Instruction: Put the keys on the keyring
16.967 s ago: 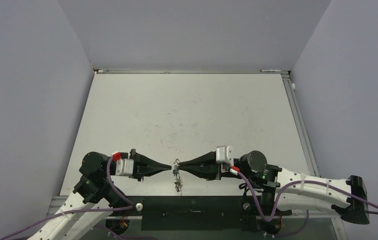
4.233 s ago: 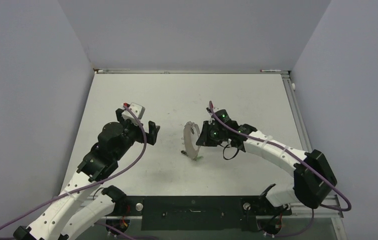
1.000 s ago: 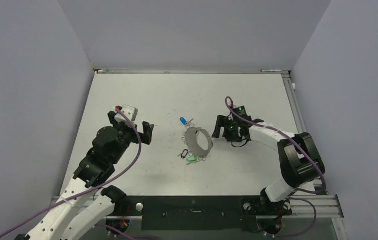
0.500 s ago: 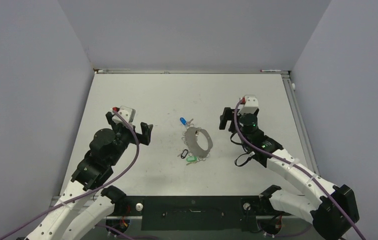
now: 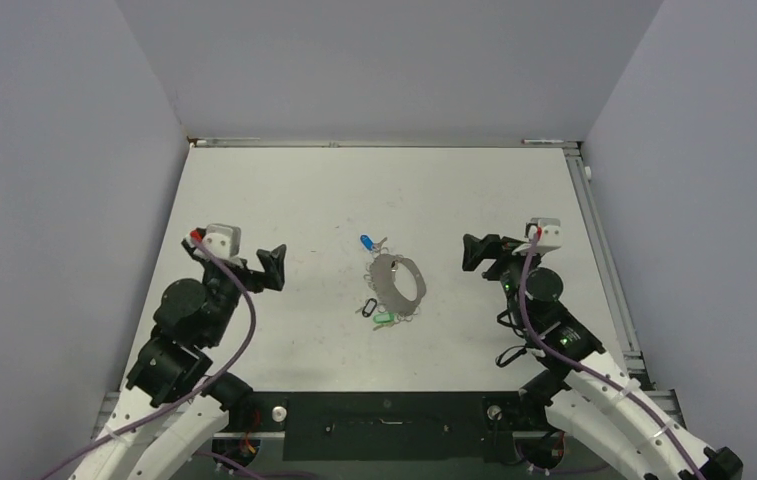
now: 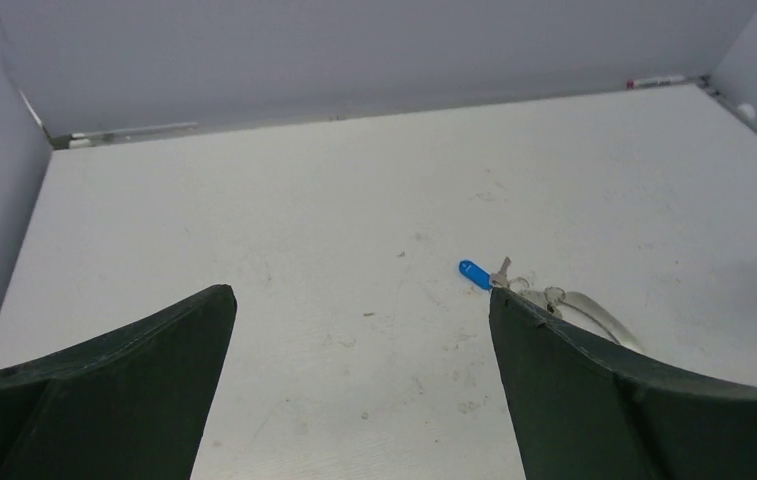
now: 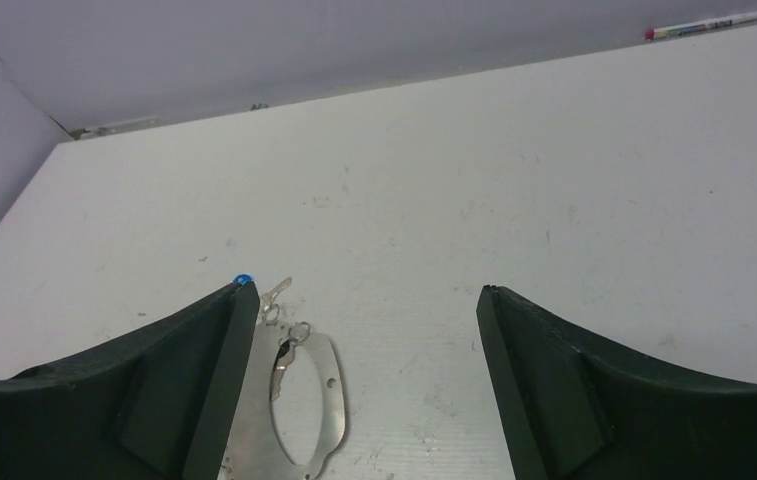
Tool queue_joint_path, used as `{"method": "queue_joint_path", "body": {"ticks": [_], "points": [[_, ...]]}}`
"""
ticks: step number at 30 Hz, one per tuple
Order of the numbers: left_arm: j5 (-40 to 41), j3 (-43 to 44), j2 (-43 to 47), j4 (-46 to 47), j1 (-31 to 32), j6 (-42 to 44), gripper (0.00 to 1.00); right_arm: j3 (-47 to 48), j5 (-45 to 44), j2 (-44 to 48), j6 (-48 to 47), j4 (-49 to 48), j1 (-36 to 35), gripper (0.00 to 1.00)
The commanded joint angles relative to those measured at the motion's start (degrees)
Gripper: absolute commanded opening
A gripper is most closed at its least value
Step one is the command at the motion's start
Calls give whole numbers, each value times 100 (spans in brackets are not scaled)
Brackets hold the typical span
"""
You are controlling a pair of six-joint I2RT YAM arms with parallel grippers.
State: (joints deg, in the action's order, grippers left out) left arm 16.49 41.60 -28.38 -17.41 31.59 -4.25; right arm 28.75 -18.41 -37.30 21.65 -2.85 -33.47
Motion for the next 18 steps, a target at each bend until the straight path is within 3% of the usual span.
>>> {"method": "queue_joint_path", "body": {"ticks": [1, 6, 18], "points": [[684, -305, 1058, 757, -43, 59, 96, -174, -241, 689, 63, -248, -36, 84], [696, -469, 1354, 914, -39, 172, 96, -504, -28, 1318, -62, -621, -41, 85], [453, -417, 1190, 844, -39, 187, 96, -530, 59, 1329, -132, -665, -41, 85]]}}
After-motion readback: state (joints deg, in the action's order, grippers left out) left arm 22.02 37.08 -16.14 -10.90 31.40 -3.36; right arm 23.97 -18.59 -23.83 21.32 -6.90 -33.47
